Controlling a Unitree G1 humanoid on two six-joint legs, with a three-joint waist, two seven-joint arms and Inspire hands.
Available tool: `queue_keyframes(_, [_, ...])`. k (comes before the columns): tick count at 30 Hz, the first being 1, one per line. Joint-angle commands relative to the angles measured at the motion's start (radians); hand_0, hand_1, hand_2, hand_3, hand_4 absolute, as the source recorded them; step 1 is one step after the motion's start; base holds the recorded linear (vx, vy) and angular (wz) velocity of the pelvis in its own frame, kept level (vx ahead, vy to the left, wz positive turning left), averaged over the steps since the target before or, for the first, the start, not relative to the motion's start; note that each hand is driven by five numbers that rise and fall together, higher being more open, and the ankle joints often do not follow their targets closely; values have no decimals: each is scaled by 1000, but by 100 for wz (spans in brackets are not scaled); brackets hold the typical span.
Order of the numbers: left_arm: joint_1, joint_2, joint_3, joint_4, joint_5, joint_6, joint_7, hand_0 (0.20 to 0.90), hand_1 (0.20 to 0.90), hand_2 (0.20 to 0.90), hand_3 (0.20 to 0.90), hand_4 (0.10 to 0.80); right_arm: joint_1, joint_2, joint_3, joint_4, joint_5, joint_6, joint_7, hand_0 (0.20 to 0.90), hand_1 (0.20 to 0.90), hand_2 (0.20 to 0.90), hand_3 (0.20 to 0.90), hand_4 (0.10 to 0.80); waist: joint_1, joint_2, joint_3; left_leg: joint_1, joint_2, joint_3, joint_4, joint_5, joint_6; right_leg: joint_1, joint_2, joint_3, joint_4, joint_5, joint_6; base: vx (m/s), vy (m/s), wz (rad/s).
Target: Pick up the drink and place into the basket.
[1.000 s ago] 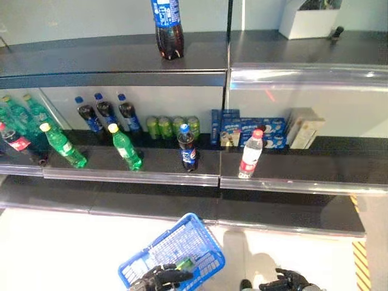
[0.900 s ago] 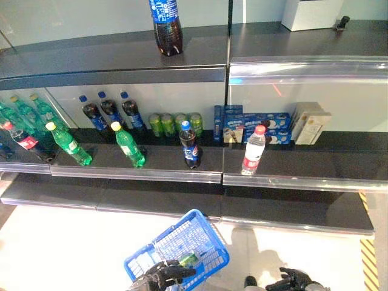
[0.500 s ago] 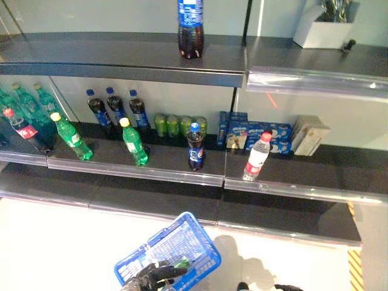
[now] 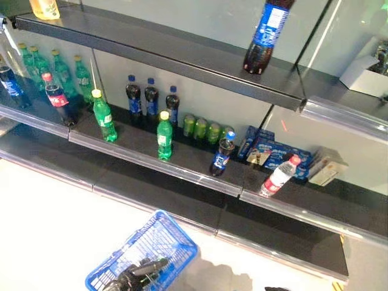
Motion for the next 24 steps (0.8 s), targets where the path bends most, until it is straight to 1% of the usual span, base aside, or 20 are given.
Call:
queue_keyframes(1, [-47,-20,-6,-38,-109,44,-174,300,300,300,200,100,-37,-44,9,26,2,-16,3,900,900,900,900,800,15,24,16,18,-119,45,6,-89,4,-2,46,41,-69,70,-25,174,22,44])
queue_keyframes(2, [-48,-26,-7,-43,-144,60,-192,300,300,300,200,100,-37,-44,7,29,-1,-19,5,900,900,900,900,800,11,25,15,19,-126,41,6,-89,4,-12,58,50,-71,77,-31,161,4,36])
queue_keyframes(4, [-44,-35,-11,-49,-195,73,-212,300,300,300,200,100,-39,-41,8,34,-6,-23,6,900,900,900,900,800,5,33,19,20,-135,34,6,-87,9,-27,71,64,-60,83,-38,183,-20,11])
queue_keyframes(5, [-42,-40,-9,-53,-206,77,-220,300,300,300,200,100,-39,-40,6,36,-9,-27,7,900,900,900,900,800,-1,40,20,20,-138,30,6,-85,12,-29,79,82,-52,77,-45,175,-37,-1])
queue_keyframes(7, [-43,-48,-14,-47,-203,68,-218,300,300,300,200,100,-36,-36,7,39,0,-28,2,900,900,900,900,800,-8,49,17,18,-141,20,6,-79,13,-16,92,109,-53,59,-61,170,-47,5])
queue_keyframes(10, [-38,-55,-2,-44,-184,60,-227,300,300,300,200,100,-35,-36,-2,42,-14,-38,5,900,900,900,900,800,-18,64,7,29,-137,27,6,-71,8,17,105,136,-53,26,-83,199,-63,12])
queue_keyframes(11, [-37,-57,-2,-44,-175,52,-227,300,300,300,200,100,-37,-37,-3,42,-13,-38,6,900,900,900,900,800,-21,68,6,37,-134,35,8,-67,3,26,108,136,-52,17,-90,226,-97,8])
queue_keyframes(12, [-37,-62,-3,-48,-183,41,-223,300,300,300,200,100,-43,-38,-8,39,-19,-36,11,900,900,900,900,800,-27,70,8,23,-130,51,77,-82,-12,36,104,130,-42,6,-102,197,-103,9])
queue_keyframes(13, [-42,-67,-1,-57,-188,39,-216,300,300,300,200,100,-45,-41,-10,30,-31,-33,11,900,900,900,900,800,-30,66,16,-9,-130,60,175,-84,-32,38,91,119,-33,4,-110,135,-85,9])
queue_keyframes(14, [-44,-68,-1,-59,-188,39,-215,300,300,300,200,100,-45,-42,-10,28,-32,-31,10,900,900,900,900,800,-32,65,16,-20,-128,62,207,-81,-37,37,90,115,-30,2,-112,66,-67,20])
queue_keyframes(15, [-52,-77,-1,-74,-190,41,-211,300,300,300,200,100,-44,-51,-6,11,-33,-26,11,900,900,900,900,800,-39,67,26,-81,-105,77,357,-26,-68,34,83,91,-12,-13,-134,32,-41,28])
queue_keyframes(16, [-52,-78,-1,-75,-191,40,-211,300,300,300,200,100,-44,-52,-6,10,-33,-26,11,900,900,900,900,800,-40,68,27,-88,-102,77,367,-19,-71,33,83,87,-10,-14,-136,54,-45,65])
queue_keyframes(17, [-60,-90,-7,-101,-192,44,-201,300,300,300,200,100,-46,-64,-1,-3,-26,-23,-1,900,900,900,900,800,-37,65,44,-175,-87,50,531,52,-100,38,72,77,1,-24,-158,27,-12,57])
queue_keyframes(18, [-60,-92,-7,-104,-192,45,-199,300,300,300,200,100,-47,-65,-1,-3,-24,-22,-2,900,900,900,900,800,-38,64,45,-189,-81,47,554,57,-101,39,70,78,2,-25,-160,52,1,54])
queue_keyframes(19, [-61,-98,-7,-116,-190,52,-192,300,300,300,200,100,-52,-72,-1,-4,-15,-21,-5,900,900,900,900,800,-37,64,52,-224,-57,46,593,77,-107,45,68,84,7,-30,-166,70,28,17])
queue_keyframes(20, [-60,-100,-7,-127,-183,58,-186,300,300,300,200,100,-55,-74,-5,-1,-15,-24,-5,900,900,900,900,800,-38,63,56,-228,-19,64,577,84,-110,54,67,90,7,-35,-167,120,77,-7])
queue_keyframes(21, [-62,-98,-11,-133,-180,65,-186,300,300,300,200,100,-59,-74,-9,3,-16,-26,-6,900,900,900,900,800,-39,61,57,-212,15,74,519,78,-106,63,64,101,3,-37,-163,143,132,-33])
queue_keyframes(22, [-66,-98,-14,-136,-176,68,-190,300,300,300,200,100,-63,-74,-12,11,-13,-29,-9,900,900,900,900,800,-40,59,55,-188,30,77,454,58,-96,69,58,112,-3,-38,-155,166,191,-45])
queue_keyframes(23, [-66,-99,-14,-136,-173,69,-192,300,300,300,200,100,-66,-74,-13,18,-8,-31,-11,900,900,900,900,800,-38,61,51,-164,31,63,372,41,-87,72,56,122,-7,-41,-146,223,274,-34])
queue_keyframes(24, [-59,-102,-12,-135,-174,64,-193,300,300,300,200,100,-70,-76,-9,28,-9,-33,-12,900,900,900,900,800,-35,72,40,-119,24,9,214,14,-76,68,59,145,-7,-44,-134,241,282,-20])
